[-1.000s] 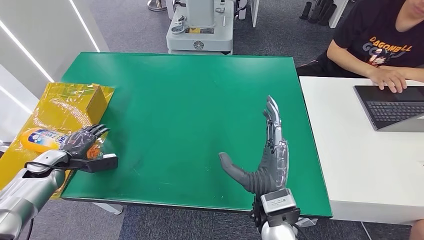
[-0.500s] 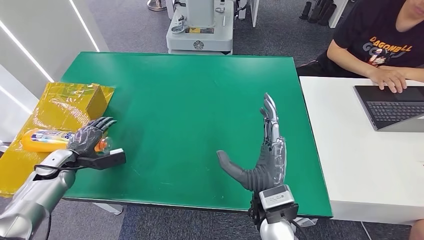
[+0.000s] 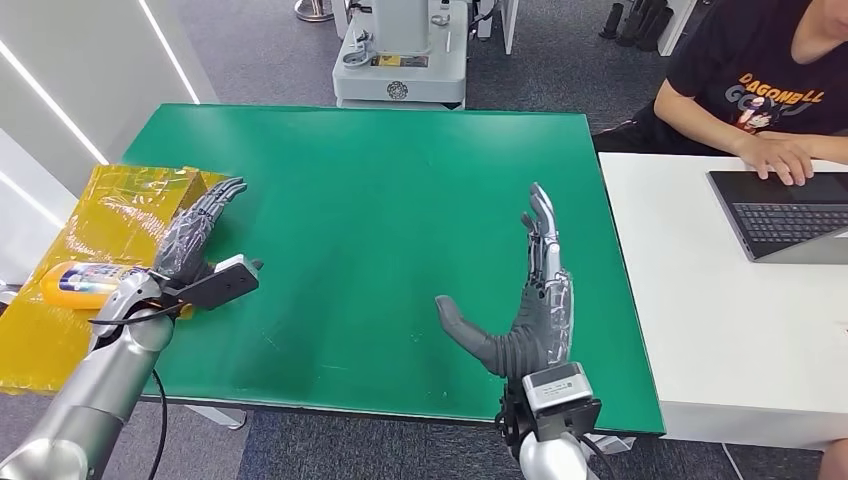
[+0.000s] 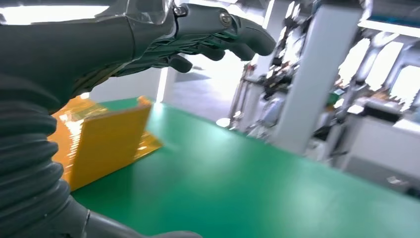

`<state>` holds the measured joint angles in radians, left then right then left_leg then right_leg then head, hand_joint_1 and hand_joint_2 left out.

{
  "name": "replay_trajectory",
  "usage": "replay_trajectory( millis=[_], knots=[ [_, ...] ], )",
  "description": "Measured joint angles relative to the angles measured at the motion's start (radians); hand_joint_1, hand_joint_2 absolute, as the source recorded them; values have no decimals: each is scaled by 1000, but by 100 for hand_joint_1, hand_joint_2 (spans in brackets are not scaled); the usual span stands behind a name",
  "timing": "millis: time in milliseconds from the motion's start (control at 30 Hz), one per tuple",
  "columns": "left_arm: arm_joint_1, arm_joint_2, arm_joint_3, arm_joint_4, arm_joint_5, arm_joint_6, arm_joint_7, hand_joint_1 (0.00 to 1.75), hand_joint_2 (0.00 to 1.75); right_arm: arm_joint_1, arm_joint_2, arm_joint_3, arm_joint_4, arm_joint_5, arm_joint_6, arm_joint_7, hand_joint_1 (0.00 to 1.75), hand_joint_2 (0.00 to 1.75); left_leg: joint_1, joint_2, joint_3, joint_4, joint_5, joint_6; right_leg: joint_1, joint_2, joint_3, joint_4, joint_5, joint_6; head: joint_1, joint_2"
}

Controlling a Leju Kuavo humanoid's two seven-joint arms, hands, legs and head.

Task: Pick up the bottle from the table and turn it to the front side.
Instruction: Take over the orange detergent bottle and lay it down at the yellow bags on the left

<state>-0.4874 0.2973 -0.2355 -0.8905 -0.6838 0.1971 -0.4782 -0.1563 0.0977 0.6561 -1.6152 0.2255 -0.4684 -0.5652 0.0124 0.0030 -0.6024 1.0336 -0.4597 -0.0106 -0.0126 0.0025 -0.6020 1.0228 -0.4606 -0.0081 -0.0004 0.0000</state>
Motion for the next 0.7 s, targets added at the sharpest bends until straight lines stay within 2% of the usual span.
replay_trajectory(
  millis=[167, 300, 500, 700],
  knots=[
    [20, -10, 0, -77, 124, -1, -43, 0, 175, 0, 0, 0, 3, 0, -4, -3, 0, 175, 0, 0, 0, 0, 0, 0, 0, 0, 0, 0, 0, 0, 0, 0],
    [59, -44, 6, -179, 374, -7, -96, 0, 175, 1, 0, 0, 7, 1, -10, -12, 0, 175, 0, 0, 0, 0, 0, 0, 0, 0, 0, 0, 0, 0, 0, 0],
    [134, -153, -3, -346, 729, -22, -130, 0, 175, 2, 0, 0, 19, -5, -19, -28, 0, 175, -1, -1, 0, 0, 0, 1, -1, -1, 0, -1, 0, 0, 0, 0],
    [260, -303, -54, -487, 1041, -55, -140, 0, 175, 15, 0, 0, 19, 2, -24, -32, 0, 175, -1, -2, 0, 0, -1, 2, -1, -2, 1, -3, 0, 1, 0, 0]
  ],
)
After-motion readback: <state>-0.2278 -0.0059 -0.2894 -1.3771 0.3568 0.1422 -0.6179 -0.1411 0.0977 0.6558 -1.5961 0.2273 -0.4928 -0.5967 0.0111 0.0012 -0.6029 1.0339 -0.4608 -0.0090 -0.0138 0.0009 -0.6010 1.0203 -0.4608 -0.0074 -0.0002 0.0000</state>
